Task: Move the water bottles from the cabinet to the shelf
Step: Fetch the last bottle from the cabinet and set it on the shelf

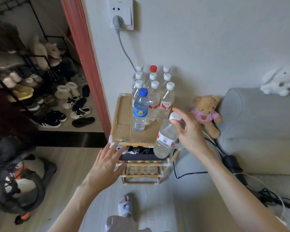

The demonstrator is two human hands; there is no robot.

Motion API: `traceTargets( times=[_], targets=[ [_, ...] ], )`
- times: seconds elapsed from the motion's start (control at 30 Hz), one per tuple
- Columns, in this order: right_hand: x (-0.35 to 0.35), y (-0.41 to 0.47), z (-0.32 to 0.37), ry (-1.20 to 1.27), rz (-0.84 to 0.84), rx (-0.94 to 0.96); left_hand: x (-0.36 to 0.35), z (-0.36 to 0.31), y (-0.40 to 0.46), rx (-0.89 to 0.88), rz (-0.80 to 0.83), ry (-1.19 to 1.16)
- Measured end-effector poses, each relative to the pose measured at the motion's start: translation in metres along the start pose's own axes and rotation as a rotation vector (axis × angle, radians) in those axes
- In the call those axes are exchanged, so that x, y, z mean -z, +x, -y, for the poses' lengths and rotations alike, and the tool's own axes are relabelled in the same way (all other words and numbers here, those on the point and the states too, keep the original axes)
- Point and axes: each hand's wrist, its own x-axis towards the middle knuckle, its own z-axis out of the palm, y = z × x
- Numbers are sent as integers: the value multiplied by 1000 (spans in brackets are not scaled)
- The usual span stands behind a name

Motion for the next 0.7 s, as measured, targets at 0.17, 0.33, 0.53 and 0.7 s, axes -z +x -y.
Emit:
traceTargets(
  times=[0.17, 0.33, 0.53, 0.7],
  targets=[
    [-24, 53, -20, -18, -13, -37, -12, 31, 68, 7, 46, -49],
    [-43, 92, -35, -37, 12, -78, -42, 62, 111, 0, 150, 67],
    [-57, 112, -51, -43, 57, -98, -71, 83, 131, 22, 210, 193],
    [-62, 121, -57, 114, 149, -129, -85, 90, 132, 50, 286, 211]
  ],
)
